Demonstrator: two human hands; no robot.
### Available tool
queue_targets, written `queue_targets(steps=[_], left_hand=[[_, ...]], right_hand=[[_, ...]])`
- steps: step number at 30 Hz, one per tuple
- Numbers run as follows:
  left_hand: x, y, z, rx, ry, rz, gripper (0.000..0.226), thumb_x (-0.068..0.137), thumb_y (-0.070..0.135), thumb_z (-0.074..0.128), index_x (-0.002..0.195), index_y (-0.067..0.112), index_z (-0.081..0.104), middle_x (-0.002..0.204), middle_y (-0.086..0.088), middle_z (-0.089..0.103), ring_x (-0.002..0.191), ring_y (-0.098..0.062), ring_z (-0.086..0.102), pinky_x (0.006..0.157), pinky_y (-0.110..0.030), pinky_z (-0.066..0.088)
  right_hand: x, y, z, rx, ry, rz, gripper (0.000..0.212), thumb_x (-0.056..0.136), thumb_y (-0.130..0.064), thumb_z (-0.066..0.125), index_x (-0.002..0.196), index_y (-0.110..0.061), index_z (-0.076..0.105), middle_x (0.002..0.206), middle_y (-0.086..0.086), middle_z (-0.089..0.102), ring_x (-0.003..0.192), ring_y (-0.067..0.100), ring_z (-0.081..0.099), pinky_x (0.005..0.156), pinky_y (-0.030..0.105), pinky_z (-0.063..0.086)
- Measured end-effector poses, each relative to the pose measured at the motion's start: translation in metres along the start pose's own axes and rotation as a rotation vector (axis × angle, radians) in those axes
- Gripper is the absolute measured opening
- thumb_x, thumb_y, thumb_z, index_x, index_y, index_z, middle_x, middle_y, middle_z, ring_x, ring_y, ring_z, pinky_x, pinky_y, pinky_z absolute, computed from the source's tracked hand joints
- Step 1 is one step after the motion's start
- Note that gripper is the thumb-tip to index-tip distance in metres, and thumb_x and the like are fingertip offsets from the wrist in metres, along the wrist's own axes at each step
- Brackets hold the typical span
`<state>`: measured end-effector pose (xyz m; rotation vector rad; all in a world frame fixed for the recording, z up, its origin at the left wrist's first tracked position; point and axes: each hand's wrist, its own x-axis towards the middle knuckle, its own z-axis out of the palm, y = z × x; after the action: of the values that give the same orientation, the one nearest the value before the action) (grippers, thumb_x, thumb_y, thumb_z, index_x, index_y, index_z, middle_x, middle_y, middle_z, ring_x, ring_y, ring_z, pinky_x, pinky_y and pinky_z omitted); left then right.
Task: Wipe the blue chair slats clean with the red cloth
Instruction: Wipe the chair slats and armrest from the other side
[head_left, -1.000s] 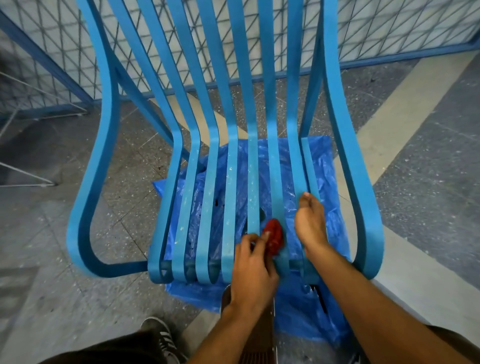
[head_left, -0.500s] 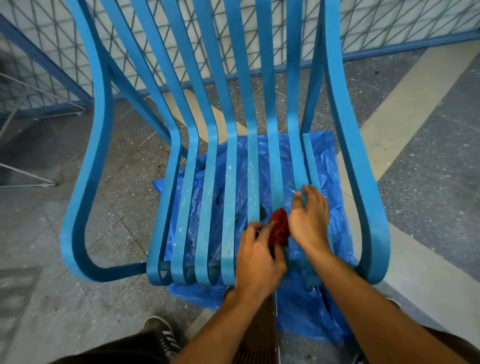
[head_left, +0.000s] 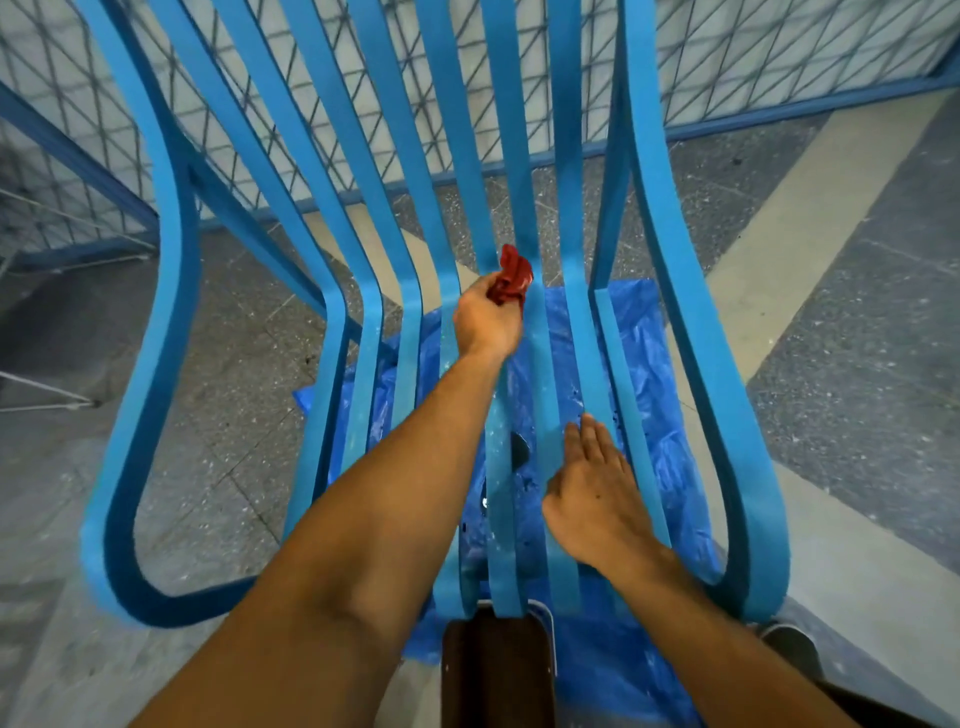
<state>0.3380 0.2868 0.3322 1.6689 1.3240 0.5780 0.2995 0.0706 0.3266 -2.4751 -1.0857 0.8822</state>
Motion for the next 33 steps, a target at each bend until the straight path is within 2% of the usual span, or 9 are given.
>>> queue_targets(steps=[2, 5, 10, 17, 21, 24, 28, 30, 33], left_hand=[[0.005, 0.008, 0.009, 0.149, -0.013, 0.102, 0.033, 0.089, 0.006, 0.060, 0.117, 0.019, 0.072, 0.105, 0.001, 0.073, 0.089, -0.012, 0.063, 0.076, -0.020, 0.046], [0.014, 0.009, 0.021, 0.377, -0.107, 0.162, 0.036, 0.088, 0.011, 0.062, 0.118, 0.027, 0.071, 0.113, -0.006, 0.073, 0.101, -0.026, 0.068, 0.083, -0.031, 0.053], [0.014, 0.004, 0.024, 0.635, -0.273, 0.269, 0.045, 0.088, 0.011, 0.063, 0.131, 0.026, 0.064, 0.126, -0.010, 0.065, 0.113, -0.031, 0.063, 0.095, -0.036, 0.050], [-0.009, -0.002, -0.003, 0.578, -0.494, 0.298, 0.028, 0.090, 0.008, 0.062, 0.110, 0.023, 0.074, 0.111, -0.002, 0.073, 0.107, -0.019, 0.066, 0.091, -0.023, 0.048], [-0.019, -0.009, -0.011, 0.699, -0.555, 0.257, 0.027, 0.085, 0.008, 0.066, 0.102, 0.027, 0.075, 0.117, -0.002, 0.072, 0.107, -0.021, 0.066, 0.096, -0.034, 0.054], [-0.022, 0.003, -0.014, 0.823, -0.698, 0.221, 0.039, 0.084, -0.002, 0.054, 0.096, 0.027, 0.077, 0.113, 0.003, 0.073, 0.105, -0.017, 0.067, 0.094, -0.032, 0.055], [-0.012, 0.024, -0.024, 0.878, -0.878, 0.140, 0.041, 0.084, -0.003, 0.058, 0.109, 0.025, 0.075, 0.104, 0.006, 0.073, 0.092, -0.014, 0.065, 0.079, -0.024, 0.054], [-0.003, 0.025, -0.024, 0.695, -0.843, 0.092, 0.037, 0.083, -0.006, 0.063, 0.112, 0.014, 0.075, 0.098, -0.002, 0.074, 0.081, -0.015, 0.063, 0.066, -0.020, 0.052], [0.010, 0.022, -0.018, 0.358, -0.519, 0.071, 0.020, 0.086, 0.009, 0.070, 0.106, 0.008, 0.075, 0.072, -0.002, 0.068, 0.063, -0.016, 0.057, 0.061, -0.024, 0.045]], right_hand=[[-0.001, -0.001, 0.000, 0.010, 0.013, -0.001, 0.073, 0.098, -0.027, 0.038, 0.159, -0.004, 0.004, 0.168, 0.012, -0.001, 0.155, 0.024, -0.003, 0.126, 0.037, 0.002], [0.000, -0.001, 0.002, -0.002, 0.026, -0.003, 0.074, 0.098, -0.029, 0.038, 0.158, -0.003, 0.004, 0.168, 0.014, 0.001, 0.155, 0.025, -0.002, 0.126, 0.038, 0.004], [0.001, -0.003, -0.001, -0.014, 0.019, -0.001, 0.075, 0.098, -0.030, 0.039, 0.158, -0.002, 0.004, 0.167, 0.015, 0.002, 0.155, 0.027, -0.001, 0.126, 0.038, 0.005], [0.002, -0.007, -0.003, 0.086, -0.001, 0.040, 0.071, 0.099, -0.024, 0.037, 0.158, -0.002, 0.005, 0.168, 0.013, 0.003, 0.155, 0.025, -0.001, 0.126, 0.041, 0.007], [0.002, -0.008, -0.004, 0.084, 0.047, 0.054, 0.070, 0.099, -0.026, 0.037, 0.158, -0.003, 0.007, 0.167, 0.012, 0.008, 0.155, 0.026, 0.003, 0.126, 0.041, 0.010], [-0.002, -0.012, -0.008, 0.064, 0.069, 0.076, 0.072, 0.098, -0.028, 0.039, 0.158, -0.004, 0.007, 0.167, 0.013, 0.006, 0.155, 0.028, 0.002, 0.126, 0.042, 0.008], [-0.006, -0.017, -0.009, 0.022, 0.084, 0.104, 0.071, 0.097, -0.032, 0.040, 0.158, -0.008, 0.011, 0.167, 0.013, 0.003, 0.154, 0.030, -0.004, 0.125, 0.048, 0.005], [-0.005, -0.016, -0.008, 0.045, 0.073, 0.122, 0.070, 0.098, -0.033, 0.040, 0.158, -0.010, 0.012, 0.167, 0.013, 0.002, 0.154, 0.030, -0.005, 0.124, 0.049, 0.005], [-0.003, -0.013, -0.007, 0.063, 0.053, 0.115, 0.070, 0.099, -0.033, 0.039, 0.158, -0.010, 0.009, 0.168, 0.013, -0.001, 0.154, 0.030, -0.006, 0.125, 0.047, 0.005]])
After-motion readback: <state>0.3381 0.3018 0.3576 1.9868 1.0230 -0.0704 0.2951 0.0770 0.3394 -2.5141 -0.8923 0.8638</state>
